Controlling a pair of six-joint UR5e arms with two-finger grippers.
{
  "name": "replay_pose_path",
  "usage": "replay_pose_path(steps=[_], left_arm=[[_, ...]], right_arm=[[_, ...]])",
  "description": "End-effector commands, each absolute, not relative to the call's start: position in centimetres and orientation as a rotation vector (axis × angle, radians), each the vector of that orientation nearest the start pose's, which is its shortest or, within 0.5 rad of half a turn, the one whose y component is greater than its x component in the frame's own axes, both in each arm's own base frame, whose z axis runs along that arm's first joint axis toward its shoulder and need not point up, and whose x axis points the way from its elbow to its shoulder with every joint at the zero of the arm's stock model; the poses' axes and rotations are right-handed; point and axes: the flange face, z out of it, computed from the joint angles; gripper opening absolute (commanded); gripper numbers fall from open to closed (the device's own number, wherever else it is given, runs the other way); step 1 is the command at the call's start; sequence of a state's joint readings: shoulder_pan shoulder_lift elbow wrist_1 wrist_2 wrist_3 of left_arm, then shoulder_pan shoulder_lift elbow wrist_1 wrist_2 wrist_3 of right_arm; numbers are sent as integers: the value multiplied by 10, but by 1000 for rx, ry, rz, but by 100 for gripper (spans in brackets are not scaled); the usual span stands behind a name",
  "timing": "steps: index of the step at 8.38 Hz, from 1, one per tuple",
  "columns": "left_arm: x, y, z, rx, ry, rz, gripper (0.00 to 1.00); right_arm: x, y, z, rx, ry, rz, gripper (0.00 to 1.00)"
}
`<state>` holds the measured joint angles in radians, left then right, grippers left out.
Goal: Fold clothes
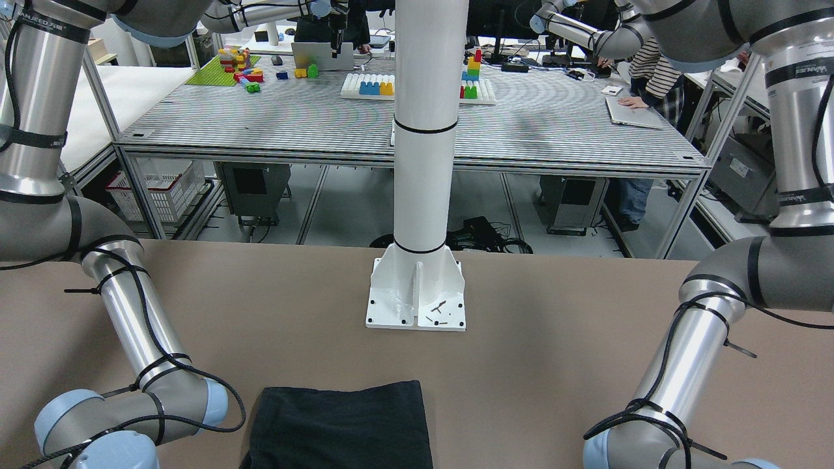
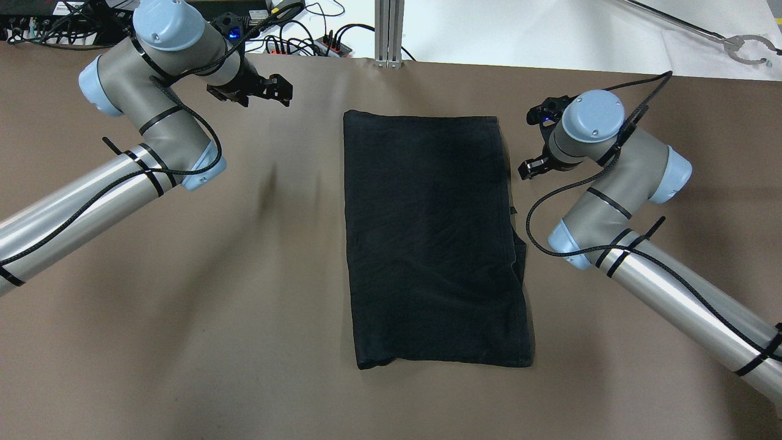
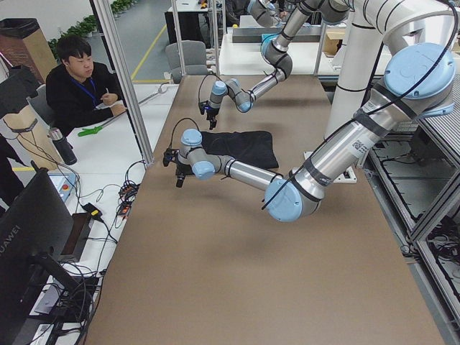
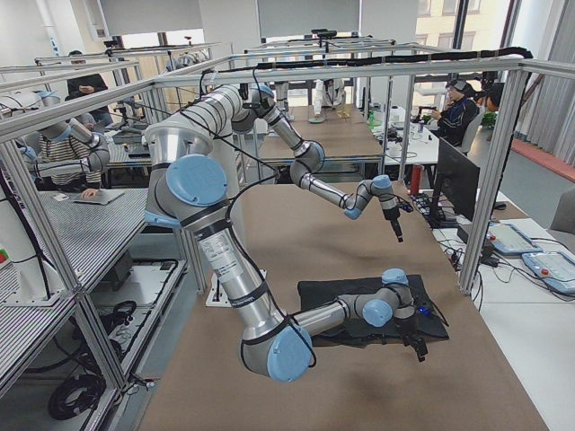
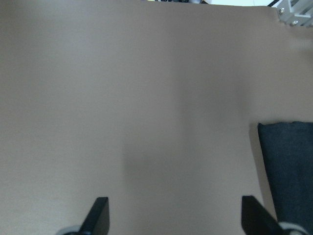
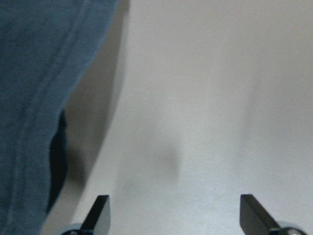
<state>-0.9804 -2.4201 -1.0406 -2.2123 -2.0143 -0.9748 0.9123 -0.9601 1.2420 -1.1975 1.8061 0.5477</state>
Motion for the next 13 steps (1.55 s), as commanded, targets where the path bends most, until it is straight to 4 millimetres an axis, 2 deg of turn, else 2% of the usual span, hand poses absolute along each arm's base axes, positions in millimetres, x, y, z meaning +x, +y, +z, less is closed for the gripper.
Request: replay_pose_path(steps=[1,2,3,4,5,6,7,9,11,12,13], left_arm=[[379,-732,285,388,963,-141,95],[378,-726,284,387,973,-151,95],[368,-709,285,381,1004,-181,95],[372,-671,290,370,1040,-188,95],[380,-622,298,331,1084,-213,95],[397,-579,302,297,1110,-224,95],[427,-548,295,253,1137,-245,95],[494,-501,278,192,1161,-292,94],[530,-493,276,182,1144,-305,93],[552,-503,263,194,1137,-312,91],[566,-506,255,190,1149,-338,86]], right_arm=[[-358,-655,401,425,-628,-169,94],[-360,-649,386,393,-695,-105,94],[-363,-637,366,374,-751,-22,93],[-372,-610,348,359,-813,41,94],[-368,-581,329,359,-870,80,94],[-360,-569,320,374,-891,77,94],[-361,-565,321,373,-895,70,94],[-364,-560,317,376,-903,63,94],[-363,-560,315,379,-904,63,94],[-363,-560,315,380,-904,61,94],[-363,-560,315,381,-903,60,94]])
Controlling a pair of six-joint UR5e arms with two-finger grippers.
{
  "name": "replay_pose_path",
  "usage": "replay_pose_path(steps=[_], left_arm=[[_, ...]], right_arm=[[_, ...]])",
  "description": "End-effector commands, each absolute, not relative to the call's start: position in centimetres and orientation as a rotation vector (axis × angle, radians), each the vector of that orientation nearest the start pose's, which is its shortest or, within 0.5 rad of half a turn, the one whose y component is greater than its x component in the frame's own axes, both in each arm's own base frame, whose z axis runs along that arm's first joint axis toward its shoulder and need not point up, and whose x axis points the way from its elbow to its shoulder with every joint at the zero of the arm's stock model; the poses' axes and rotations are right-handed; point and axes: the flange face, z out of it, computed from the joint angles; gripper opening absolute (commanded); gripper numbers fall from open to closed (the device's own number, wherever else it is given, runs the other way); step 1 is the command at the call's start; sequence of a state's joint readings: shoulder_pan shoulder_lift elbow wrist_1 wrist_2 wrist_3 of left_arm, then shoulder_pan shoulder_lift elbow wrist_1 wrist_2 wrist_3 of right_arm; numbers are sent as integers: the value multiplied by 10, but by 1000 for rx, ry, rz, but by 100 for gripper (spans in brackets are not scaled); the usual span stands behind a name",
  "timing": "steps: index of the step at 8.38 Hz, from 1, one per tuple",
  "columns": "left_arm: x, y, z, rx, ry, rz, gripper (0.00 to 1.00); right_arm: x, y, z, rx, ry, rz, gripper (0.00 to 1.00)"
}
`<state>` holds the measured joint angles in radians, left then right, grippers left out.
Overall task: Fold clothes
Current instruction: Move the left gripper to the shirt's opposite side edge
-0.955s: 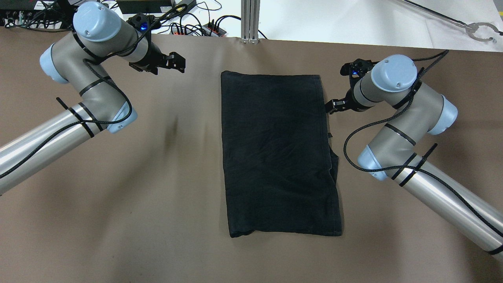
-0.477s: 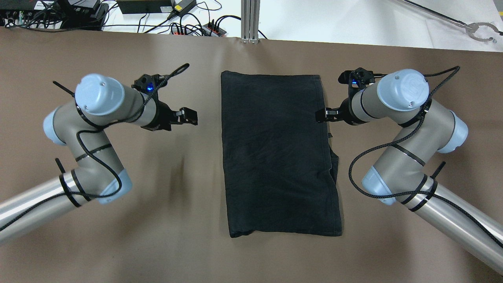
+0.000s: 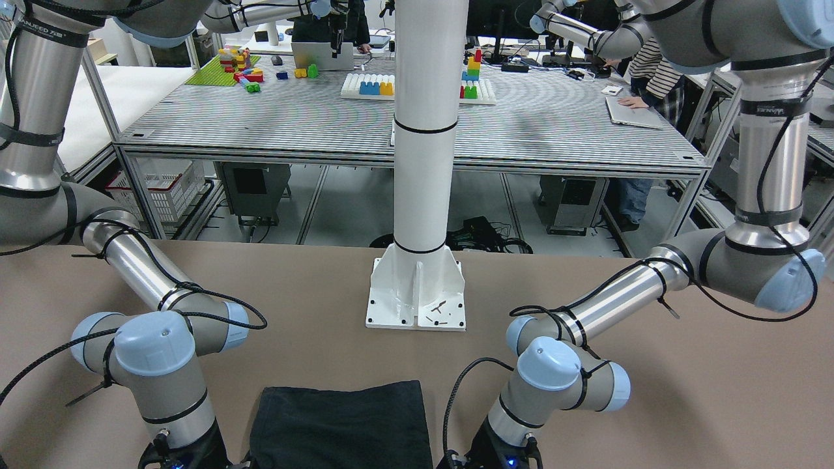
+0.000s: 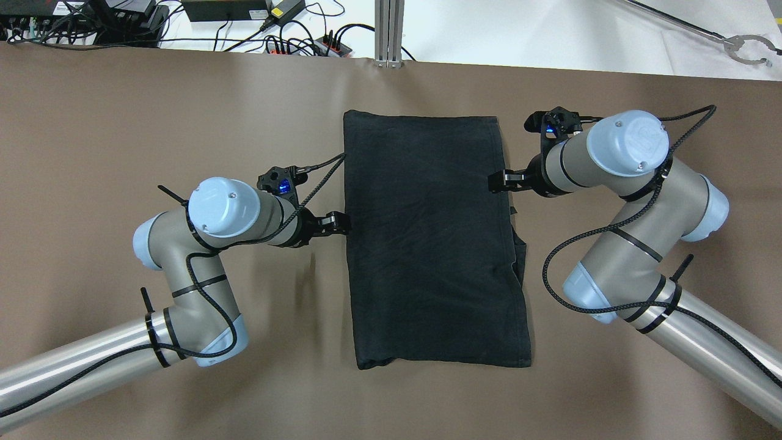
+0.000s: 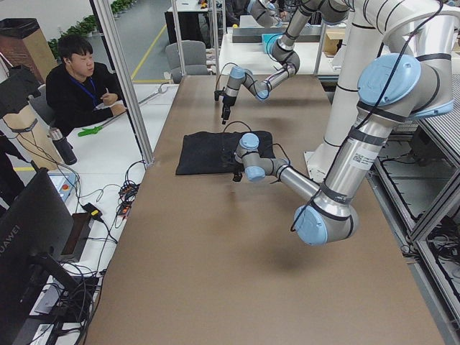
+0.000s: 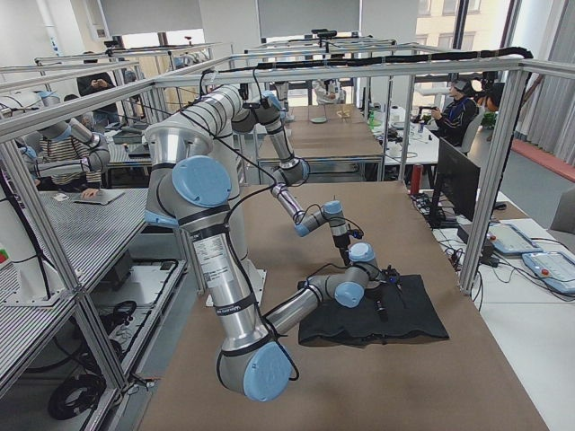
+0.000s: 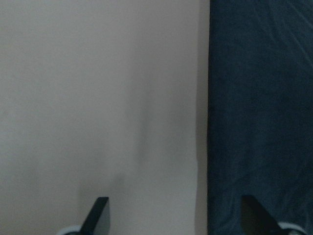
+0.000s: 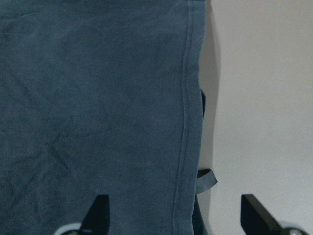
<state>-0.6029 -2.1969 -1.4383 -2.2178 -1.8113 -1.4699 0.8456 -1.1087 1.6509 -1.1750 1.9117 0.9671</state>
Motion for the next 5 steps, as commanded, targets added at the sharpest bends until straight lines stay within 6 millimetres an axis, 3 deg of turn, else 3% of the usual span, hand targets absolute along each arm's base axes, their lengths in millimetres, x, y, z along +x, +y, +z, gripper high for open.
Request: replay_pose_path(steps=[1,3,4,5], left_arm=[[573,-501,257,173,1152,-346,77],[579,-502,261,169,1147,-345,63],[582,-503,264,168,1144,-345,51],[582,-504,258,170,1149,-344,30]], right_arm=[[-364,-560,316,382,-902,53,94],[-365,-560,317,384,-898,49,94],[-365,-561,317,386,-897,48,94],[-365,-561,318,384,-895,49,94]])
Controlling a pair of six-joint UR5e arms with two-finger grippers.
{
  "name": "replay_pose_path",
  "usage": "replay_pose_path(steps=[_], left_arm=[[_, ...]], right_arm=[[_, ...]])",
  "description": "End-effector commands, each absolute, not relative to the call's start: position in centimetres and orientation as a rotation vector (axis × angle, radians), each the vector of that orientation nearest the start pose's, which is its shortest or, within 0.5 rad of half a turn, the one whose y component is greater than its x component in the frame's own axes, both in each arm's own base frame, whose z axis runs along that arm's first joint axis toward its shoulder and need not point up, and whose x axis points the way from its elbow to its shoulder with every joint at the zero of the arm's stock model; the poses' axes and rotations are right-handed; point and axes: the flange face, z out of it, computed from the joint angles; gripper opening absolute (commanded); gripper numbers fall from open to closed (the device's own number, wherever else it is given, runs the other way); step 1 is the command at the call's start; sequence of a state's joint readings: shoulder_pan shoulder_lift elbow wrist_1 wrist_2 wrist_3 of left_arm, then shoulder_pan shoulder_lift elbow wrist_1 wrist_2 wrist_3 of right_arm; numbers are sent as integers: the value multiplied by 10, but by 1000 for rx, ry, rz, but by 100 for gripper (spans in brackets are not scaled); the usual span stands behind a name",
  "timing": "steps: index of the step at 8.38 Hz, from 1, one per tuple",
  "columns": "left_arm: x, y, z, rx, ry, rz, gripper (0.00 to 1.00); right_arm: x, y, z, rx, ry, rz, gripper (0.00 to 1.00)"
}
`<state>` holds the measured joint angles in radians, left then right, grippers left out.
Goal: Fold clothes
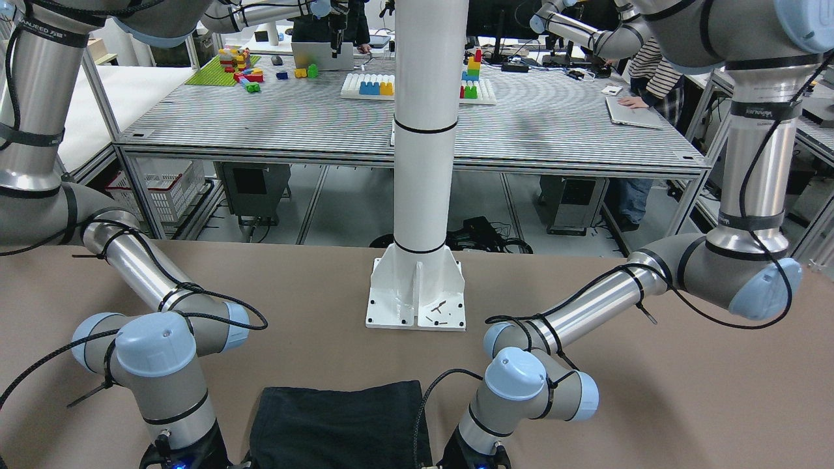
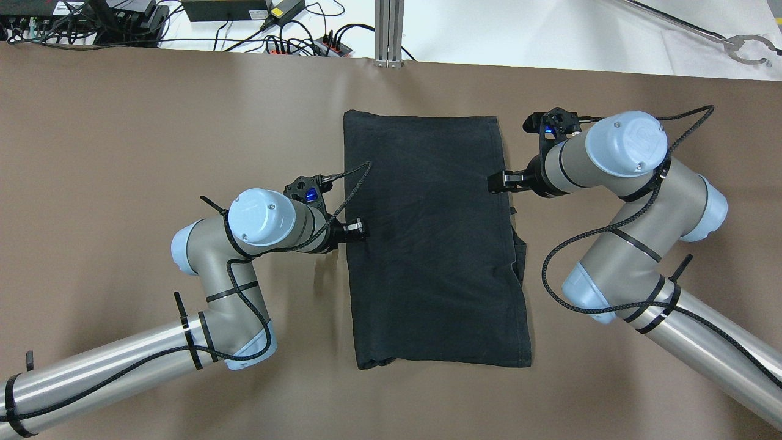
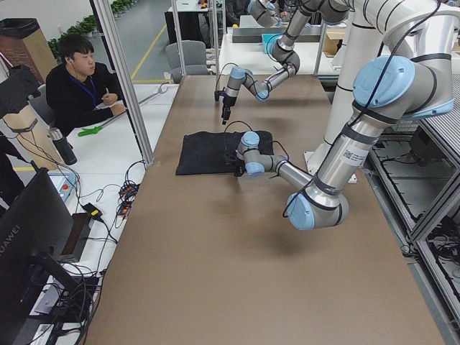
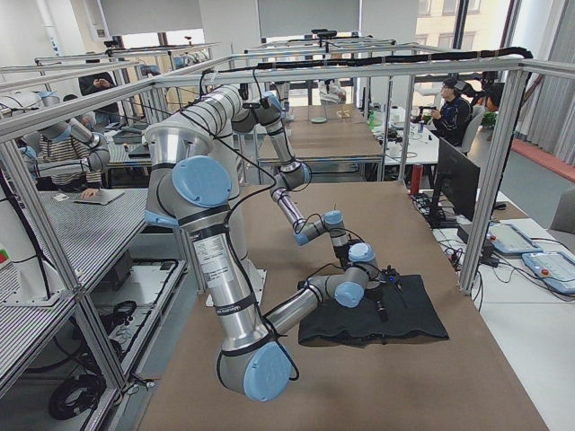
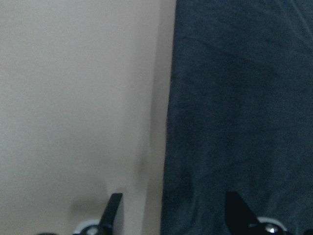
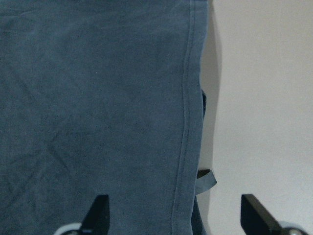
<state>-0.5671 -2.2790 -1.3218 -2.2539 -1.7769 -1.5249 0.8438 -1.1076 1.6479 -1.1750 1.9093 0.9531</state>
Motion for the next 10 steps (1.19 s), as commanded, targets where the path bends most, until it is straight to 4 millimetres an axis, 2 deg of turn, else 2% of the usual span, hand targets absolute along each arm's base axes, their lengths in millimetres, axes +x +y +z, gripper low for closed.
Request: replay_pose_path(steps=[1,2,5,8,10], left_arm=[[584,-503,256,170,1152,-342,11],[586,-501,256,168,1153,-337,0],[563,-513,251,191,1170,-342,0],[505,-498,304,206,1146,-288,0],[487,-488,320,216,1138,-279,0]], right_arm=[[-364,-562,318,384,-894,50,94],[-365,-561,318,385,-895,47,94],[-365,-561,318,385,-894,49,94],[-364,-561,318,384,-894,54,94],[-372,-556,317,377,-900,50,94]])
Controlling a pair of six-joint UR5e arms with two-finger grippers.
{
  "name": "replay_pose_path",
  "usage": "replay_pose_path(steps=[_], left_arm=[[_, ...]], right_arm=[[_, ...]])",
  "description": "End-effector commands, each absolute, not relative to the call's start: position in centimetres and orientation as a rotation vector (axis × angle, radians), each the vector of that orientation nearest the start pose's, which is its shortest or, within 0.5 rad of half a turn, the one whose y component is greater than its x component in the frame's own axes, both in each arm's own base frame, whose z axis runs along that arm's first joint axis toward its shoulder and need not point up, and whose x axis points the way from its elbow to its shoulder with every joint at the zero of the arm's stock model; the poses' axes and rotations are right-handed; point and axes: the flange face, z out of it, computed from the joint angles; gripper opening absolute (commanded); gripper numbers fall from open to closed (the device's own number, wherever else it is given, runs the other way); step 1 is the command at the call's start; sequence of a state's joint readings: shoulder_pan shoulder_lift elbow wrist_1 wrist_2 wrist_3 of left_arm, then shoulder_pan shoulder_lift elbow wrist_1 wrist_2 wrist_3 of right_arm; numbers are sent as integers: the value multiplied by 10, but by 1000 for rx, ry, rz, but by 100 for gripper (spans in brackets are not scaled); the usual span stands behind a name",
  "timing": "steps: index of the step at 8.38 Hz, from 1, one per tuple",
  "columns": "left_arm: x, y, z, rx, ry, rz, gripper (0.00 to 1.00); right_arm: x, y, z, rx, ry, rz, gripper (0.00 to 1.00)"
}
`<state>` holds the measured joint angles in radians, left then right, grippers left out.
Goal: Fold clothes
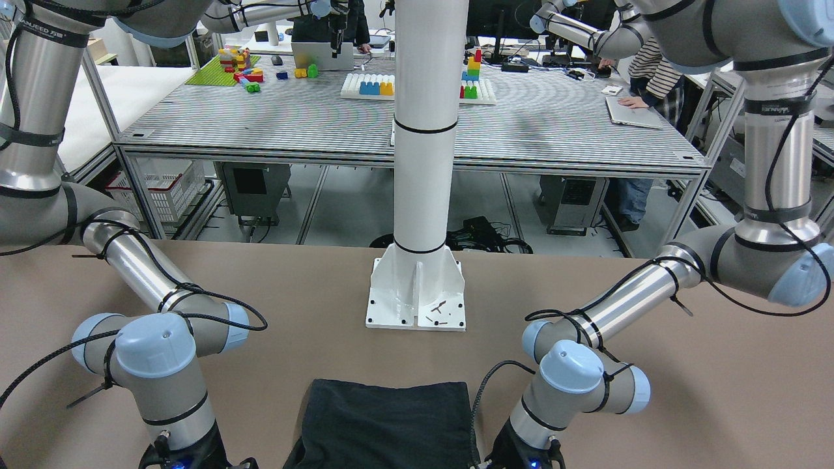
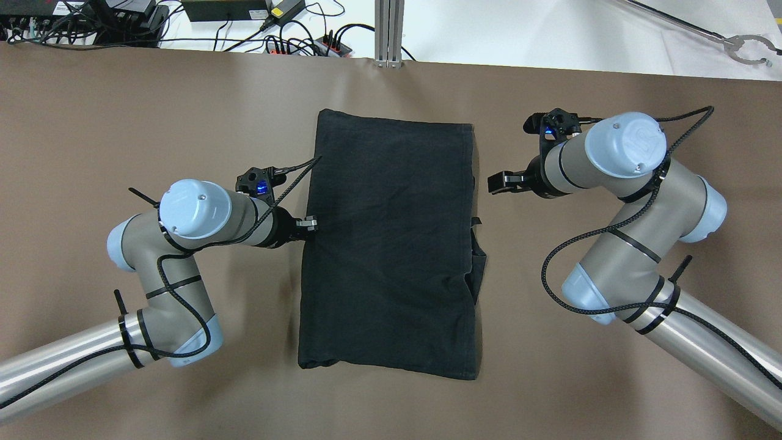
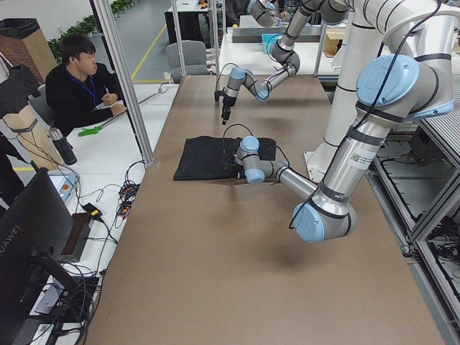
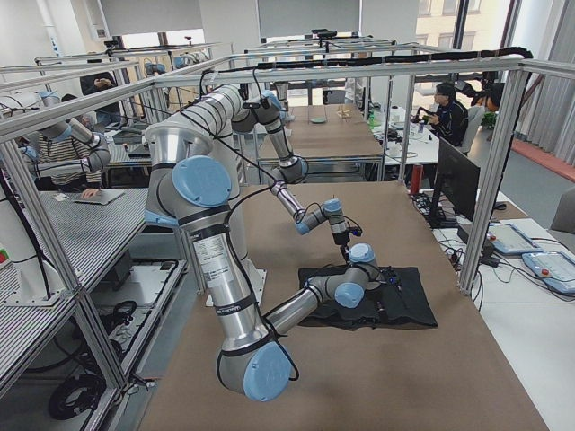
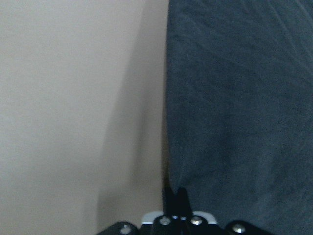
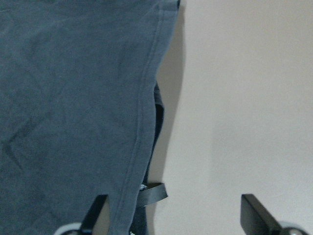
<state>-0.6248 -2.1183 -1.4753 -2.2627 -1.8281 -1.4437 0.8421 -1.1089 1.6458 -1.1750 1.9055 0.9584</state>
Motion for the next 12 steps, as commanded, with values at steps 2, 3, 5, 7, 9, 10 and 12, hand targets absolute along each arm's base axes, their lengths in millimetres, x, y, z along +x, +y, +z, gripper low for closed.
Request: replay_pose_path(steps=[2,3,5,7,9,10,12], left_arm=[[463,-485,302,237,1178,-280,94],[439,-465,296,242,1208,-269,95],[398,-427,306,223,1230,-304,95],[412,-366,317,152,1237,-436,95],[453,-308,309,97,1271,-594,95],[466,-290,308,63,1285,-677,95],[481,-270,309,24,1297,-771,95]], right_arm=[[-374,-554,315,378,-904,49,94],[-374,-553,312,365,-915,82,94],[-385,-532,292,322,-973,169,94],[-415,-503,279,290,-1001,287,94],[-426,-483,263,273,-1039,377,94],[-426,-478,256,256,-1060,406,94],[-422,-476,256,264,-1091,411,94]])
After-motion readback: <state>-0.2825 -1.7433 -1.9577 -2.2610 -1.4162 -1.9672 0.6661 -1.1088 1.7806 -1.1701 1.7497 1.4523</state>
